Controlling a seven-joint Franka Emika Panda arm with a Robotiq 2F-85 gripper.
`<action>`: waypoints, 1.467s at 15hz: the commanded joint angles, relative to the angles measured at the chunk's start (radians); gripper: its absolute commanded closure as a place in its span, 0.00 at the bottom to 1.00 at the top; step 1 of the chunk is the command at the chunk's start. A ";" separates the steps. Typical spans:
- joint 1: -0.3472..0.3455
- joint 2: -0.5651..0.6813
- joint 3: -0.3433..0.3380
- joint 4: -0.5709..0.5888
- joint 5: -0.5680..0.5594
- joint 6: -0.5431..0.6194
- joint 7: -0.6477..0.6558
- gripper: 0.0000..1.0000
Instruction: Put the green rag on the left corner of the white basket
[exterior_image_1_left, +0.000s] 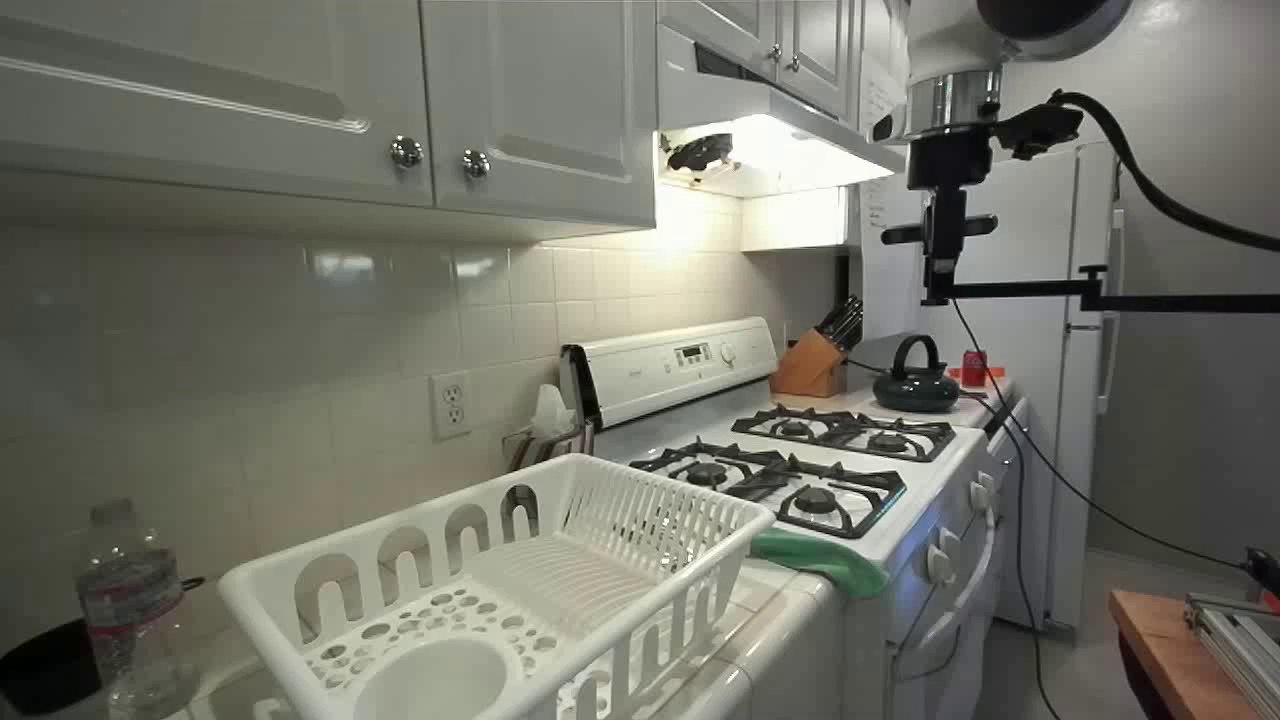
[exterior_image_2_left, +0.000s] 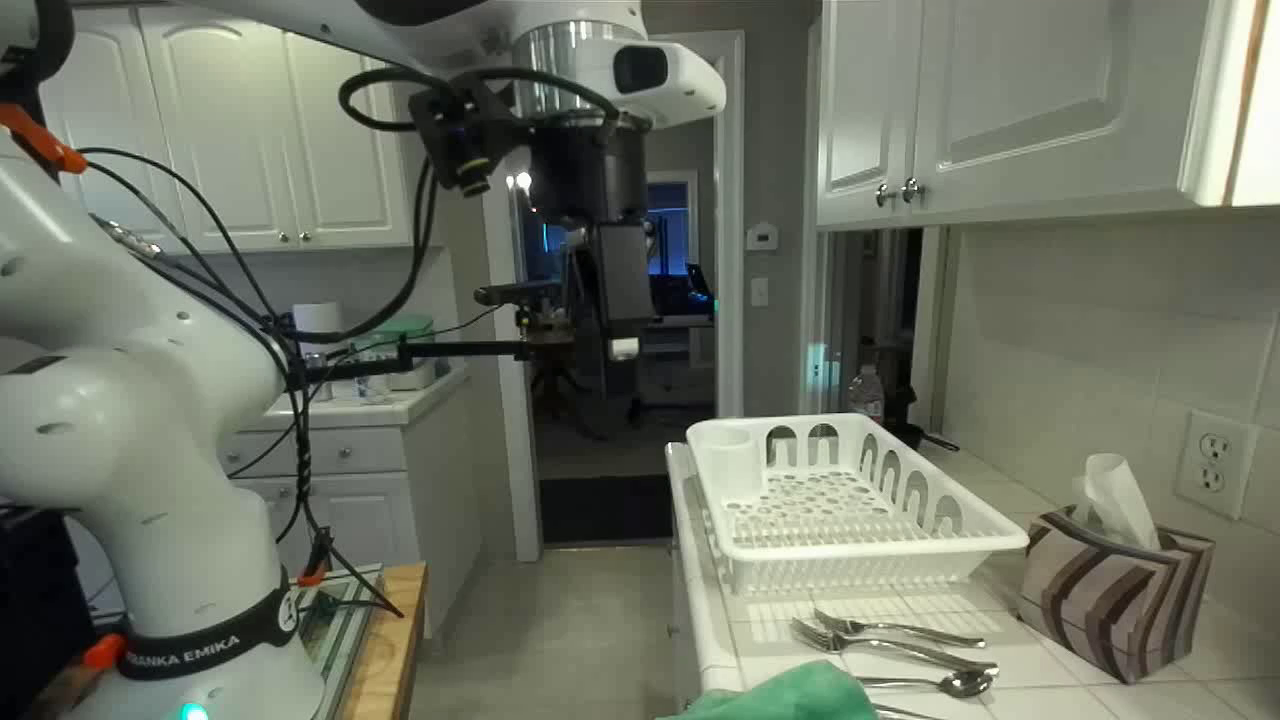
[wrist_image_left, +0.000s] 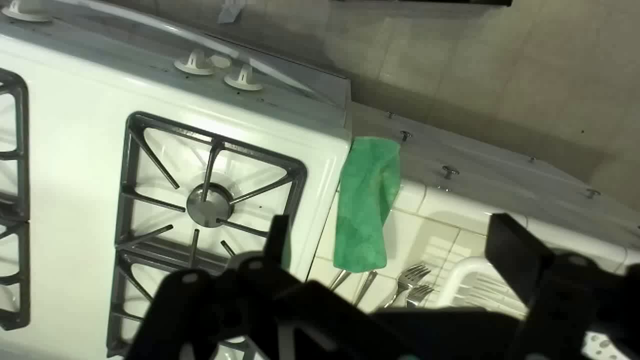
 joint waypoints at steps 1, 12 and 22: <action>0.002 0.000 -0.001 0.002 0.000 -0.003 0.001 0.00; 0.048 0.080 0.041 -0.085 0.014 0.252 0.051 0.00; 0.051 0.187 0.044 -0.116 0.072 0.421 0.035 0.00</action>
